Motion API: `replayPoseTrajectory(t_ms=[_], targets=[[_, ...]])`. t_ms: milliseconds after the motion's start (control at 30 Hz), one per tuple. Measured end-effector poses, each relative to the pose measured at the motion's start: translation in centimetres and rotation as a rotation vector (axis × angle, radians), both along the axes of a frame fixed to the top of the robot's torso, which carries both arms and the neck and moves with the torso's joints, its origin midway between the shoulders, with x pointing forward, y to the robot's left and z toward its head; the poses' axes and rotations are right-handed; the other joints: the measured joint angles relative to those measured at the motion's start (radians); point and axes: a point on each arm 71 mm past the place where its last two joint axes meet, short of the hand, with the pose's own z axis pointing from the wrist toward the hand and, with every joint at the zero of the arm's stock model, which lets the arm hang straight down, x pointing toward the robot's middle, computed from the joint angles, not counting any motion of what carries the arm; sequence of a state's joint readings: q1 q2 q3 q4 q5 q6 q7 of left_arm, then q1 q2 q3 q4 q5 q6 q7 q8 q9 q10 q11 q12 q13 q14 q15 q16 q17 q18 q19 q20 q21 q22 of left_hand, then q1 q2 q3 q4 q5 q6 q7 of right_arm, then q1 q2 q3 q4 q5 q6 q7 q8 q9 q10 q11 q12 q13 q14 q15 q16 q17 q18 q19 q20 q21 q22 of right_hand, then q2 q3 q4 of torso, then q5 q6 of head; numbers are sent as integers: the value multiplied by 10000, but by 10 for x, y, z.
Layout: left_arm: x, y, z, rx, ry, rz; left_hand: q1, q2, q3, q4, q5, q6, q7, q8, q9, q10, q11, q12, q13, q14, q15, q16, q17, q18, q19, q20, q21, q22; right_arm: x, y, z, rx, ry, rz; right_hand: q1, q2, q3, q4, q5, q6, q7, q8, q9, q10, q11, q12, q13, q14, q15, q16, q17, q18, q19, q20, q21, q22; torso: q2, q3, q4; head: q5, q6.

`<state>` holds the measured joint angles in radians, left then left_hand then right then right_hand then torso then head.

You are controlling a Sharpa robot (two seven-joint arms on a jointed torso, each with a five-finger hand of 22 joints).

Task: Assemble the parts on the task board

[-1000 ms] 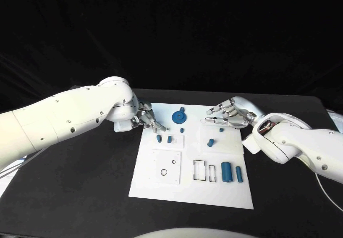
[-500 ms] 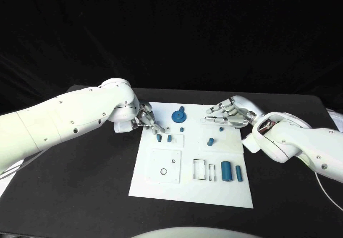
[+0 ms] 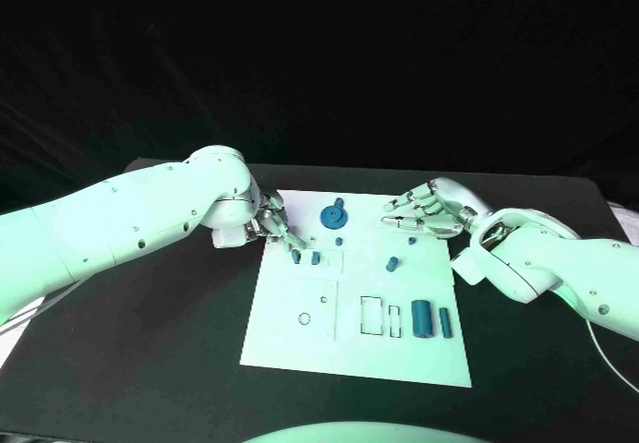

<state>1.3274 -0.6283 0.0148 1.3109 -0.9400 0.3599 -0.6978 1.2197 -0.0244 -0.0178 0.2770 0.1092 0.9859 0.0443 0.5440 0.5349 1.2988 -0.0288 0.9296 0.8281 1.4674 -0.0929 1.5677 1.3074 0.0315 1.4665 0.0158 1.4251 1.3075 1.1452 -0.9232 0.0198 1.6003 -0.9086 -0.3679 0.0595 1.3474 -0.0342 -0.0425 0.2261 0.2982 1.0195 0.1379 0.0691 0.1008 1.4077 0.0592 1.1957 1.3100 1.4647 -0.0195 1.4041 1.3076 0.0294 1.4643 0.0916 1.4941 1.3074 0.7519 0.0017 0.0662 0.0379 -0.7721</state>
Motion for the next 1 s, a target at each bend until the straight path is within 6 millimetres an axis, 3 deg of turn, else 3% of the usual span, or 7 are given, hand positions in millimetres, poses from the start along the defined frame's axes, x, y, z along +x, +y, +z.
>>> replayPoseTrajectory(t_ms=[833,1000], targets=[[-3,-2,-5,60,246,-177,169,166,94,-94,0,0,0,0,-30,0,0,41,26,0,0,0,-1,-1,0,0,0,-1,0,0,0,27,-30,18,43,43,0,0,0,0,0,0,6,5,-5,29,0,0,0,0,-2,0,0,0,0,7,2,-1,0,-14,-81],[-3,-3,-6,61,259,-192,296,293,158,-157,0,-36,-36,0,-43,0,0,41,25,0,0,0,-1,-1,0,0,0,-1,0,0,0,30,-31,20,42,42,0,0,0,0,0,0,5,20,-20,28,0,0,0,0,-2,0,0,0,0,7,2,0,0,-20,-82]])
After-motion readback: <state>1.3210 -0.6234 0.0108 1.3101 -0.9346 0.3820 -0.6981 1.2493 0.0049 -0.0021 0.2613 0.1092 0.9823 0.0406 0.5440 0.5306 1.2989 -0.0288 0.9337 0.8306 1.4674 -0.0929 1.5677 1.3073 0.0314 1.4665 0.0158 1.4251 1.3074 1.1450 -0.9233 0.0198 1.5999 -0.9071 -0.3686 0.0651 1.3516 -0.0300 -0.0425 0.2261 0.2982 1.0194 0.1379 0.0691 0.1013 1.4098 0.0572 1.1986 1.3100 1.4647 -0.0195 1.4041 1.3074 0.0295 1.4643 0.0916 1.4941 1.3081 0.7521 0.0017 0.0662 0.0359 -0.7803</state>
